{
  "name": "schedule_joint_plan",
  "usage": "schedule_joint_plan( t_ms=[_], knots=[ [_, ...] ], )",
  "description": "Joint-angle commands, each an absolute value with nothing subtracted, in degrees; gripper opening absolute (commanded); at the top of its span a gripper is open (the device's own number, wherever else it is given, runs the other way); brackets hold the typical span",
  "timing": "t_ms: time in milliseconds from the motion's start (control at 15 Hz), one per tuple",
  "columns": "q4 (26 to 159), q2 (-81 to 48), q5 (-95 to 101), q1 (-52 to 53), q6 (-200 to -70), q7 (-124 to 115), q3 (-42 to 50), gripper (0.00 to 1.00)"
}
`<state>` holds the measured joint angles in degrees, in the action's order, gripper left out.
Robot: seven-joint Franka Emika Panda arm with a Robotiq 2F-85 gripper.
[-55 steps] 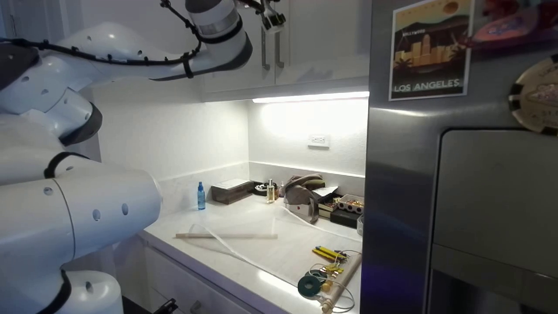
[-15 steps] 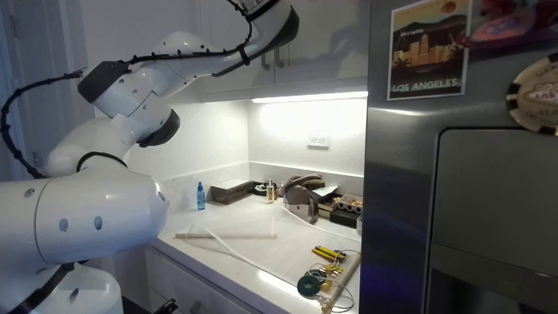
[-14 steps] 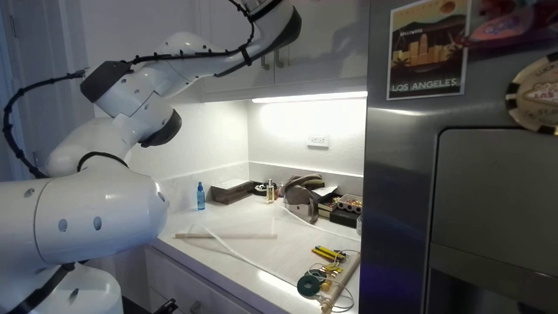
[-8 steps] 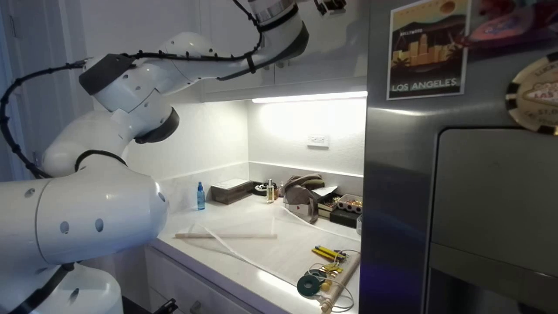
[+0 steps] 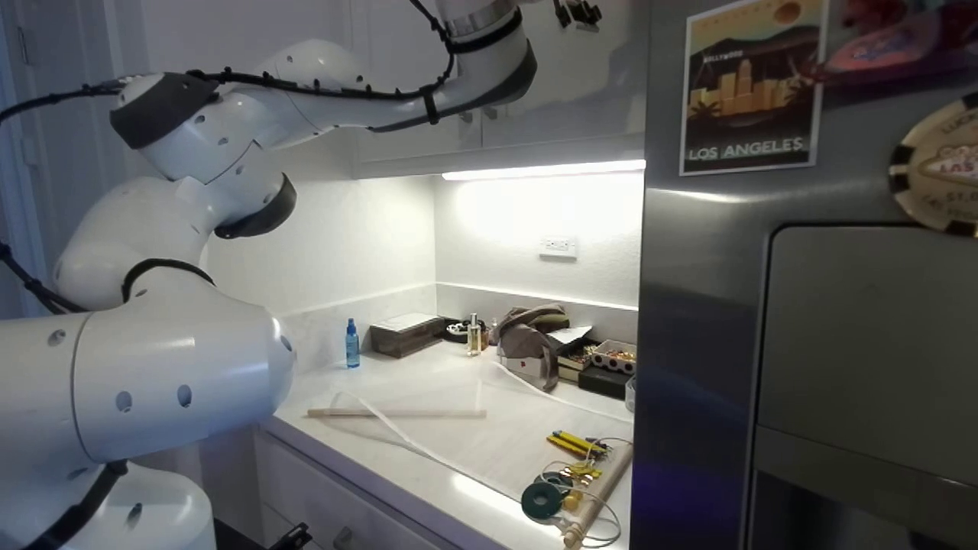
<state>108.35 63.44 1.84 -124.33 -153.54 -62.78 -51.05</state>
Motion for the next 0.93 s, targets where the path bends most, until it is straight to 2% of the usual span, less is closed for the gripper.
schedule_joint_plan(
  t_ms=[0,600,667,867],
  knots=[
    [110.35,60.35,1.9,-121.67,-155.93,-59.59,-49.92,1.0],
    [112.1,58.74,2.64,-118.53,-154.76,-56.94,-46.09,1.0],
    [111.99,58.54,2.74,-118.39,-154.62,-56.41,-45.76,0.81],
    [111.72,58.44,2.86,-117.76,-154.08,-55.4,-45.33,0.6]
  ],
)
